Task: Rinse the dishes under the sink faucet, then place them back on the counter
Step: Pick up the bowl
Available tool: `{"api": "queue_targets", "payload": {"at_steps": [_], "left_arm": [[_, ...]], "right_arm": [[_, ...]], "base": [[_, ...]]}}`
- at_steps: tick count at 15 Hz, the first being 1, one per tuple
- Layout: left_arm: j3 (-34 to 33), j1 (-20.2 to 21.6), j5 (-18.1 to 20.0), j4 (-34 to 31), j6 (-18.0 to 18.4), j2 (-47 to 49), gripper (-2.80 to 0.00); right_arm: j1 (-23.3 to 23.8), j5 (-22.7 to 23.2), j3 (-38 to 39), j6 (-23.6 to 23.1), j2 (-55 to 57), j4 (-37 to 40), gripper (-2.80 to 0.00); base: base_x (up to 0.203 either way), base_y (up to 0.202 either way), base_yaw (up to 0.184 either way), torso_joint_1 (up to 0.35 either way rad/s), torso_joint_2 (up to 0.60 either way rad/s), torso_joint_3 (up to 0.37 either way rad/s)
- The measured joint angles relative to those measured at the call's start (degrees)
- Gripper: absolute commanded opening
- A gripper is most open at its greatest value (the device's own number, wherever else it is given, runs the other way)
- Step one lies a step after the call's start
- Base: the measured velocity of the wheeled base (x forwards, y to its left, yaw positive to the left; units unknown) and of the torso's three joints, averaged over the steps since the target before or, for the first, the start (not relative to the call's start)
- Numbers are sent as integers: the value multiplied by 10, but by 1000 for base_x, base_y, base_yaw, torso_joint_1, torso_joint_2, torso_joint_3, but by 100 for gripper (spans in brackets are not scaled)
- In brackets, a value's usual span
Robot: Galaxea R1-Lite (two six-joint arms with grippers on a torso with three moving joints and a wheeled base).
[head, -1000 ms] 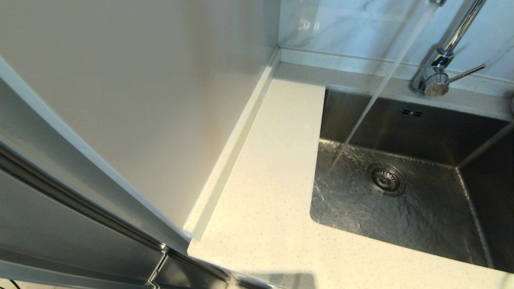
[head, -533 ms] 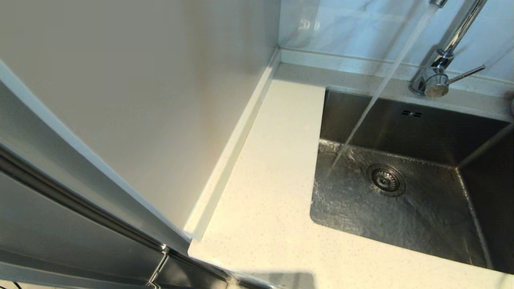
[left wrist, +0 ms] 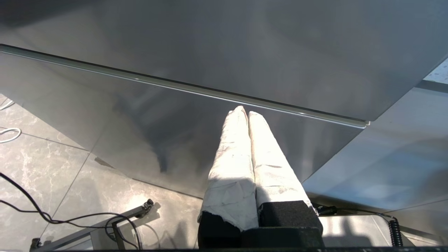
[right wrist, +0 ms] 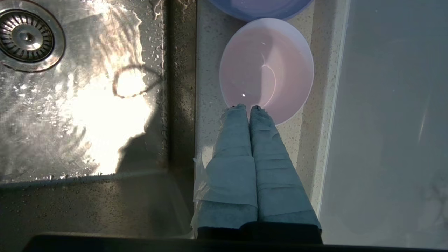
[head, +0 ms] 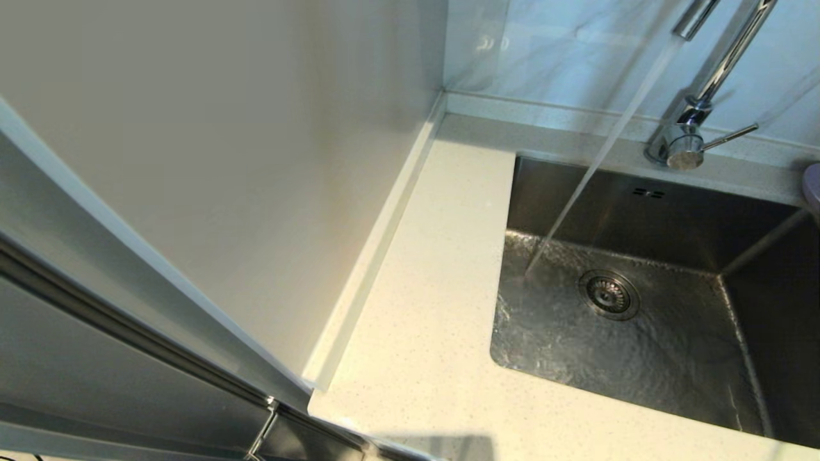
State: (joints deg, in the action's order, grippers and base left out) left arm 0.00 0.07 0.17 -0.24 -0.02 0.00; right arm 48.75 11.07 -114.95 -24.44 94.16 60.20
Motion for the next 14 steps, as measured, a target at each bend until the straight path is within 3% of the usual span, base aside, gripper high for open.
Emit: {"api": "queue_targets", "payload": {"at_steps": [9,14], "left_arm": [[0,0,0,0,0,0,-280],[0,0,0,0,0,0,-280]], "right_arm": [[0,0,0,-3,2,6,-280],[1,-10,0,-40,4,65,-280]], "base": [[0,0,0,54,-98,-45],[0,0,0,0,0,0]]}}
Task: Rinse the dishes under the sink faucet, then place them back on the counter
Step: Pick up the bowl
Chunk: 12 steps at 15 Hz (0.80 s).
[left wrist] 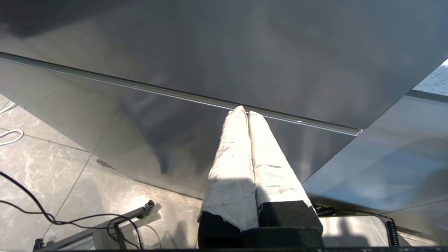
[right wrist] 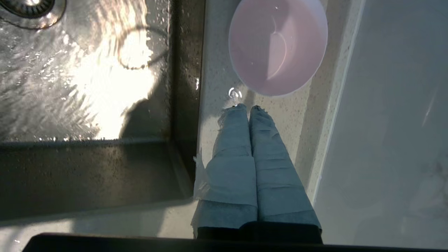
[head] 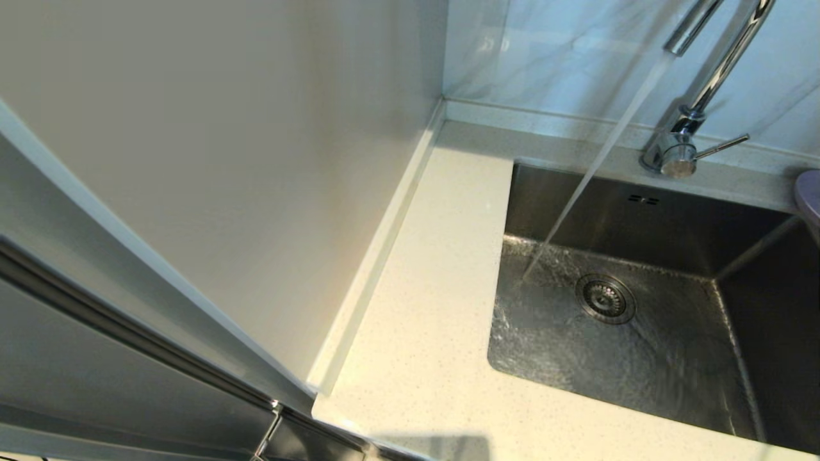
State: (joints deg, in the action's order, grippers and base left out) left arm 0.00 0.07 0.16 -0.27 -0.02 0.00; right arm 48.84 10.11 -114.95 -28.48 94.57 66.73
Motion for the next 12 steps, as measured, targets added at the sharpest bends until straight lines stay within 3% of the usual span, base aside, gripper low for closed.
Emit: {"api": "queue_targets", "payload": {"at_steps": [3,9,10,12], "left_arm": [[0,0,0,0,0,0,-280],[0,0,0,0,0,0,-280],[0,0,0,0,0,0,-280],[0,0,0,0,0,0,-280]], "right_arm": [[0,-25,0,-32,1,14,-280],[0,-25,0,-31,9,18,-280],[0,-25,0,-33,11,28,0],[3,-25,0,-38,15,30,0]], "base": [[0,0,0,0,0,0],[0,0,0,0,0,0],[0,0,0,0,0,0],[0,0,0,0,0,0]]}}
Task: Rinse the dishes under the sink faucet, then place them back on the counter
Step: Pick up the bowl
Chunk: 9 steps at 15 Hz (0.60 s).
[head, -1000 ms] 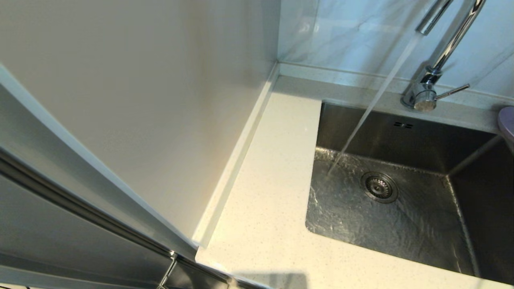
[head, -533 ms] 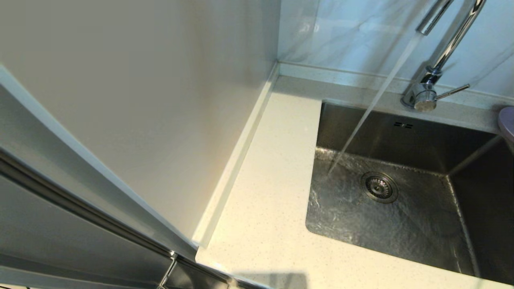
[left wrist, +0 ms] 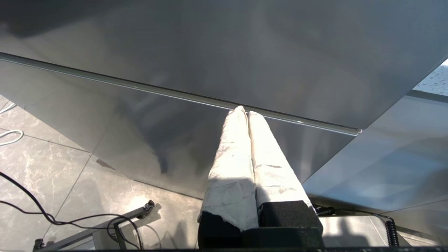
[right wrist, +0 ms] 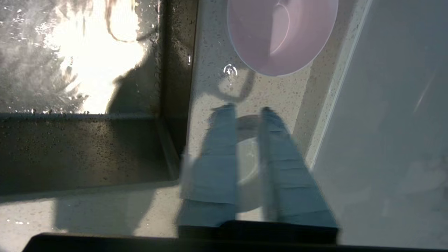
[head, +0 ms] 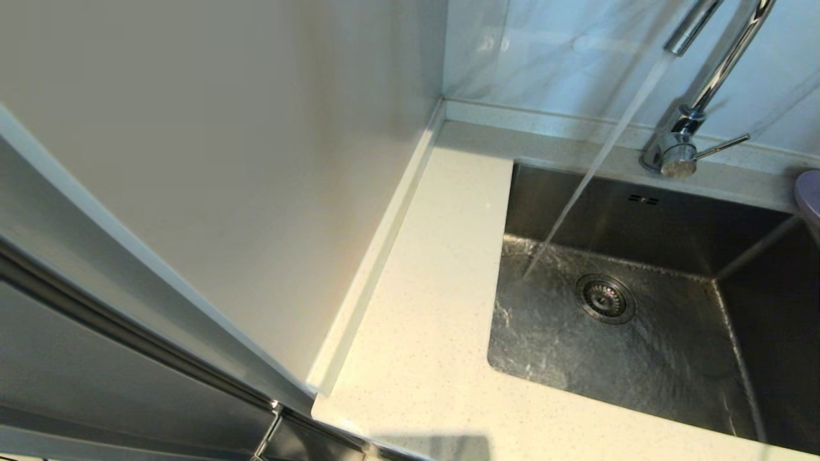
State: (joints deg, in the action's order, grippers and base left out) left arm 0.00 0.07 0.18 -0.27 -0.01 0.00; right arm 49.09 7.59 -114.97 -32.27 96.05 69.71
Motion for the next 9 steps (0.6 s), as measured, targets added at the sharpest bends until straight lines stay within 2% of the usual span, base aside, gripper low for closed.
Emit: {"api": "queue_targets", "payload": {"at_steps": [9], "left_arm": [[0,0,0,0,0,0,-280]], "right_arm": [[0,5,0,-1,21,43,0]], "base": [[0,0,0,0,0,0]]}}
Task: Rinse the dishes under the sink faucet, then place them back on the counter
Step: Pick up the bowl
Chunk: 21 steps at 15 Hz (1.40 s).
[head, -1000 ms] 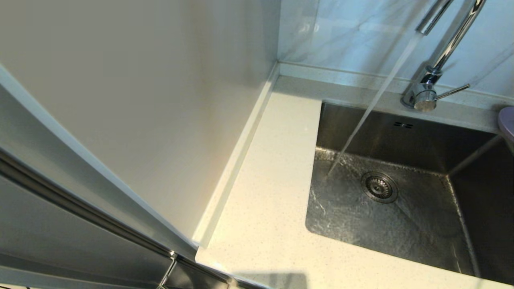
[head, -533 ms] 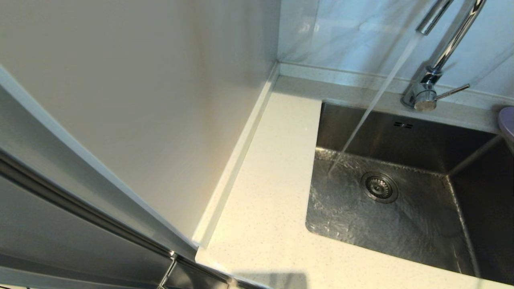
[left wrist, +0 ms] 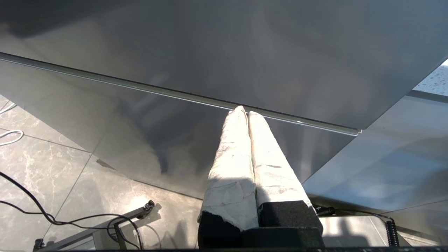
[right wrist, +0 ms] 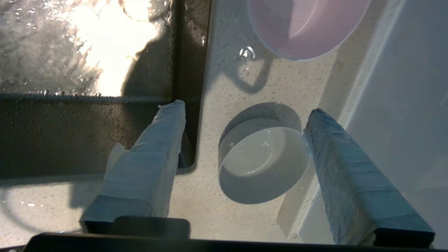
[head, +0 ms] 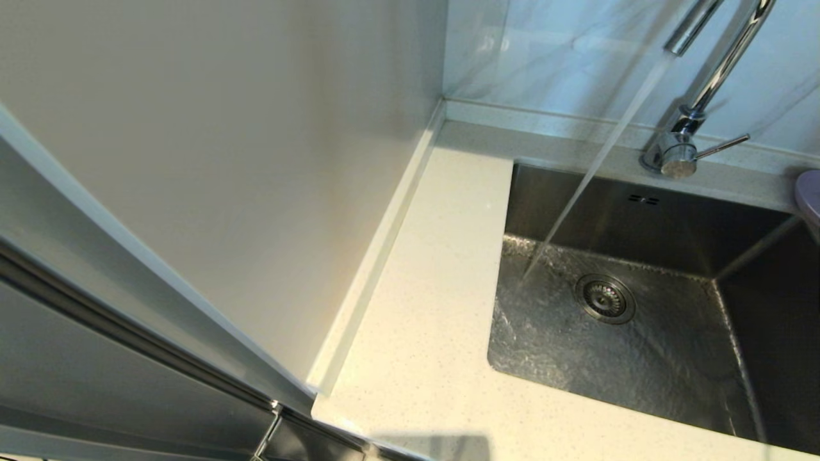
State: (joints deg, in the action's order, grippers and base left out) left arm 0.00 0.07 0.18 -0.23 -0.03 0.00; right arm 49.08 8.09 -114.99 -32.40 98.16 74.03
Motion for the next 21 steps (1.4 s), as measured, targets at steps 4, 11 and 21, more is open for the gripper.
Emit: {"api": "queue_targets", "payload": {"at_steps": [4,11,21], "left_arm": [[0,0,0,0,0,0,-280],[0,0,0,0,0,0,-280],[0,0,0,0,0,0,-280]], "right_arm": [[0,90,0,-23,24,27,0],[6,124,0,-36,52,27,0],[6,114,7,-4,70,-131,0]], "base": [[0,0,0,0,0,0],[0,0,0,0,0,0],[0,0,0,0,0,0]]}}
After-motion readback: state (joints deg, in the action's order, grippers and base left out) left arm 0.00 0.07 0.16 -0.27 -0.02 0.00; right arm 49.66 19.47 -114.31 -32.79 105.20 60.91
